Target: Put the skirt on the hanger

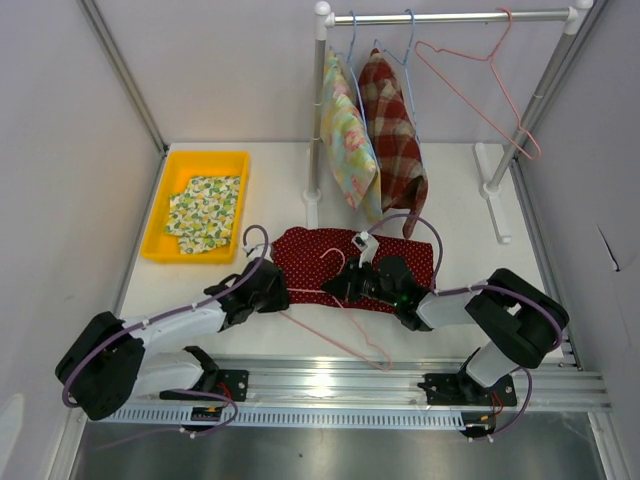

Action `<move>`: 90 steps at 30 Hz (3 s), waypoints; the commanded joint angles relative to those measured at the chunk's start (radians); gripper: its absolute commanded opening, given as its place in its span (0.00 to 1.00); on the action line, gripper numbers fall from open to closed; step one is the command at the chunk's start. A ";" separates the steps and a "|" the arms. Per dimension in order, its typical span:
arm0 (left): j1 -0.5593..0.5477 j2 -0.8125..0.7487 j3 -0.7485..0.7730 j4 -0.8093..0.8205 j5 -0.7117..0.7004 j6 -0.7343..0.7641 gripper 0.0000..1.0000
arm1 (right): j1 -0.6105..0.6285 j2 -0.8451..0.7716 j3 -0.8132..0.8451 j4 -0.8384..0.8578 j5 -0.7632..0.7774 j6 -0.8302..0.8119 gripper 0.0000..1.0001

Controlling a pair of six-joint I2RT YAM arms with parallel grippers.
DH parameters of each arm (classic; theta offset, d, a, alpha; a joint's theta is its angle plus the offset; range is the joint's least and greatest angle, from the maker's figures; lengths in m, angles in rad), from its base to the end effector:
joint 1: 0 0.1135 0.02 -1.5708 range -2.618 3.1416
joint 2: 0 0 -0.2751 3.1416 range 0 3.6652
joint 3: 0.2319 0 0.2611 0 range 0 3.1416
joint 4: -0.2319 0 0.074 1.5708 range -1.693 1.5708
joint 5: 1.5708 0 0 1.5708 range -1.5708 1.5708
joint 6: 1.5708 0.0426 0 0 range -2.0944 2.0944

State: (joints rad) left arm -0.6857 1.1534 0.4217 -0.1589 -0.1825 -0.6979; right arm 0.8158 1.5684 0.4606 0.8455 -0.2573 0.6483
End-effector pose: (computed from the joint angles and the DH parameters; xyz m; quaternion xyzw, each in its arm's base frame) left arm 0.1678 -0.1273 0.1497 -0.0361 0.9386 -0.1458 0.3106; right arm 0.1962 0.2243 0.1582 -0.1436 0.7777 0.4791 0.3809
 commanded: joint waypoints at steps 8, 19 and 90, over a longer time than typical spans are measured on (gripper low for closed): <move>-0.011 0.068 0.031 0.087 -0.022 0.008 0.44 | -0.009 0.033 0.036 0.027 0.003 -0.026 0.00; -0.028 0.009 0.084 0.027 0.024 0.020 0.03 | -0.018 0.036 0.044 -0.002 0.009 -0.049 0.00; 0.396 -0.266 0.221 -0.312 0.281 0.181 0.53 | -0.241 -0.157 -0.099 -0.129 -0.022 -0.145 0.00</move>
State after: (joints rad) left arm -0.2829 0.9604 0.6212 -0.4927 0.0753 -0.5423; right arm 0.5694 1.4208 0.3424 0.7673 -0.3359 0.5755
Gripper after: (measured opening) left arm 0.520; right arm 0.092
